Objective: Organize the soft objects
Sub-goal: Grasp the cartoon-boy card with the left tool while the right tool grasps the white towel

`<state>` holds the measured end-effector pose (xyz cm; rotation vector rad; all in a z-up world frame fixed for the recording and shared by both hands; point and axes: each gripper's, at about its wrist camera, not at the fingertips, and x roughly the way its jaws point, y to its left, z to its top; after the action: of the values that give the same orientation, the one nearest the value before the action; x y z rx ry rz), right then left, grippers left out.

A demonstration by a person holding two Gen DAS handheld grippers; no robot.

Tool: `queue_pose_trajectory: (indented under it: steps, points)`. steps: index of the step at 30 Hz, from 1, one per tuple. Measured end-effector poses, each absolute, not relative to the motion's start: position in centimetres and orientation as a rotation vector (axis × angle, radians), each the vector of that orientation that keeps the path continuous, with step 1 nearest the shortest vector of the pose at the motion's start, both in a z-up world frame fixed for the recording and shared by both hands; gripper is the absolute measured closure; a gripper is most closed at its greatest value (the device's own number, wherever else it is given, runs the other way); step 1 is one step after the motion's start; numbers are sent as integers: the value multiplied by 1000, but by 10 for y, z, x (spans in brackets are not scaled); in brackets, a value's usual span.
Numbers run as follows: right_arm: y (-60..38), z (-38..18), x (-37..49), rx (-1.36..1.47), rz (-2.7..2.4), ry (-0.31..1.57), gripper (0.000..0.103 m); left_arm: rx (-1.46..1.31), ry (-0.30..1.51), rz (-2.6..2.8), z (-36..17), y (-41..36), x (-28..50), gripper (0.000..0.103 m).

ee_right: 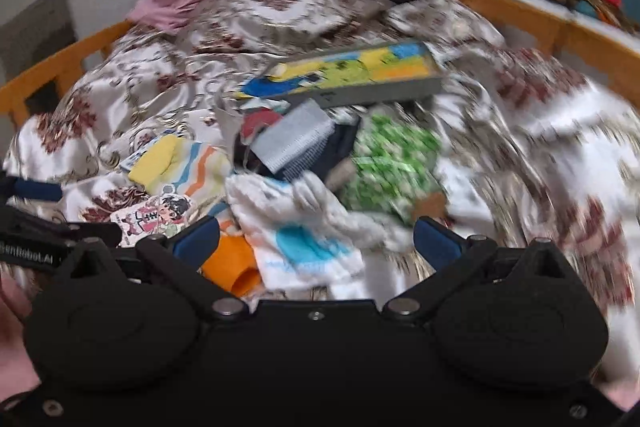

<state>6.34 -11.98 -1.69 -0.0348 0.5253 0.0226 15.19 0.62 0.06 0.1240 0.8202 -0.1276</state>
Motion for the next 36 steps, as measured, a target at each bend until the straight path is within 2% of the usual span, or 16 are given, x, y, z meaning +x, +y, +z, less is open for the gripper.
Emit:
queue_pose_trajectory:
  steps: [11, 15, 18, 21, 23, 27, 29, 30, 31, 32, 36]
  points:
    - [-84, -41, 116, -261, 131, 535, 1, 140, 971, -218, -38, 24, 206, 2]
    - [-74, -50, 125, -288, 142, 562, 5, 95, 1009, -261, -45, 28, 212, 9]
    - [-74, -48, 122, -295, 153, 578, 10, 52, 1010, -287, -45, 32, 214, 18]
    - [-78, -47, 120, -274, 156, 592, 19, 0, 1021, -306, -45, 34, 216, 29]
    - [-83, -49, 120, -255, 158, 607, 26, -26, 1026, -317, -46, 36, 216, 42]
    - [-84, -56, 129, -258, 163, 627, 38, -71, 1028, -345, -45, 38, 214, 51]
    - [-83, -59, 133, -269, 155, 632, 52, -87, 1020, -356, -43, 38, 212, 52]
    - [-83, -59, 133, -272, 149, 633, 55, -89, 1015, -367, -42, 37, 211, 53]
    - [-83, -59, 133, -272, 147, 634, 62, -91, 1010, -378, -41, 36, 210, 70]
    - [-83, -58, 133, -270, 149, 639, 68, -95, 1007, -389, -40, 36, 209, 73]
    - [-84, -58, 133, -274, 158, 651, 74, -86, 984, -406, -35, 32, 204, 79]
